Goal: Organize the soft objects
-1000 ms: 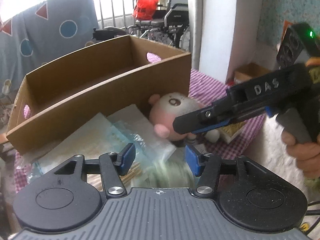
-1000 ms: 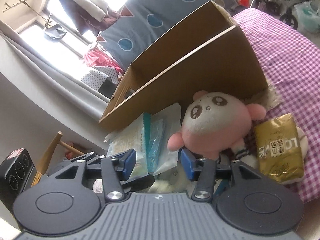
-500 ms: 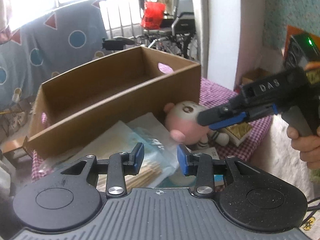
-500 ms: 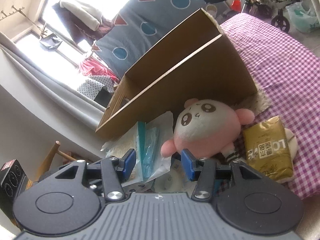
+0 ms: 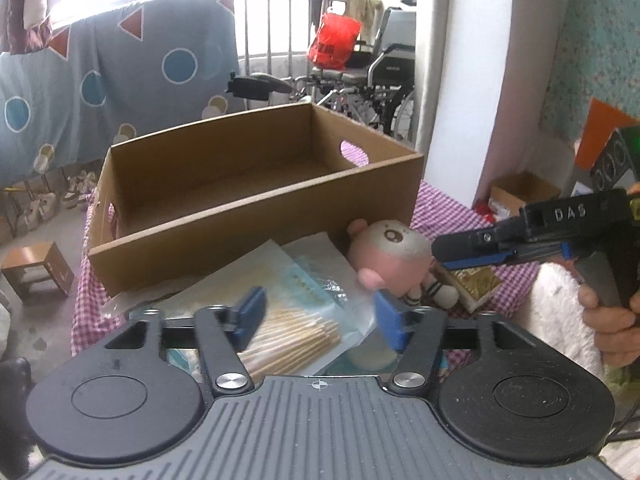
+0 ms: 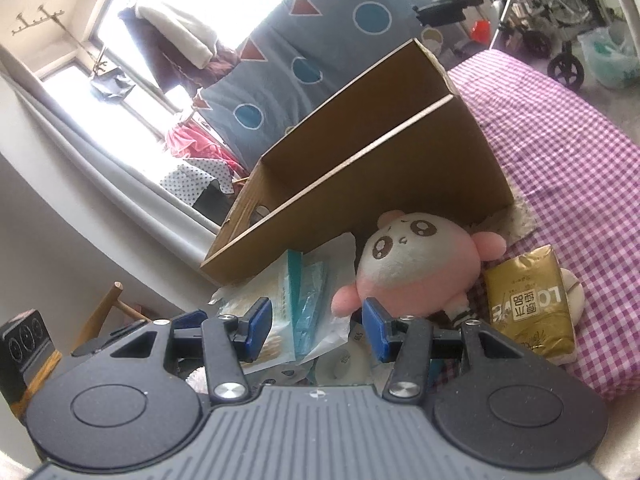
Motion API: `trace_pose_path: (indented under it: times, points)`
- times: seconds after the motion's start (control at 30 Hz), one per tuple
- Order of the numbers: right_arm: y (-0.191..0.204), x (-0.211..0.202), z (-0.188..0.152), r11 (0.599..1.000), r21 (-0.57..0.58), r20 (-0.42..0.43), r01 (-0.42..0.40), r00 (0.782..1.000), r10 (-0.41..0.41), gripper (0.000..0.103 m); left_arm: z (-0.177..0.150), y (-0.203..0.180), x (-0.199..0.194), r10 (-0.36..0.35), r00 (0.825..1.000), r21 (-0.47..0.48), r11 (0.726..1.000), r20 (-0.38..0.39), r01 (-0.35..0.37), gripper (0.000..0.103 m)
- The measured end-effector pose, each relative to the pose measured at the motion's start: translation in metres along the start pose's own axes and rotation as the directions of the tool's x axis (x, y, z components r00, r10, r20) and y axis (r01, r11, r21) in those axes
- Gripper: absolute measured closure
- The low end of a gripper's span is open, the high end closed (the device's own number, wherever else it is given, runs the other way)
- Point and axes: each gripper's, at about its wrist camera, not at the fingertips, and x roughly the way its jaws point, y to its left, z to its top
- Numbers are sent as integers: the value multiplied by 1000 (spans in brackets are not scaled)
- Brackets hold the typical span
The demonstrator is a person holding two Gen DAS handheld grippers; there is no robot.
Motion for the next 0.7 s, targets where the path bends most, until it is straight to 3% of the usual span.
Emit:
trace_pose_path:
  times: [0.2, 0.43, 0.57, 0.7]
  points:
    - [-5, -8, -1, 1000, 11, 34, 20, 999, -21, 50, 13, 4, -4, 7, 1000, 16, 1000, -8, -7, 19]
    - [-13, -48, -12, 998, -23, 73, 56, 996, -54, 50, 31, 5, -5, 37, 999, 32, 999, 12, -37, 7]
    - [-24, -63, -27, 999, -17, 14, 40, 999, -39, 50, 35, -1, -14, 63, 997, 9, 998, 34, -63, 4]
    - [-29, -58, -54, 996, -59, -122, 63, 990, -70, 50, 30, -3, -27, 70, 997, -40, 997, 34, -69, 4]
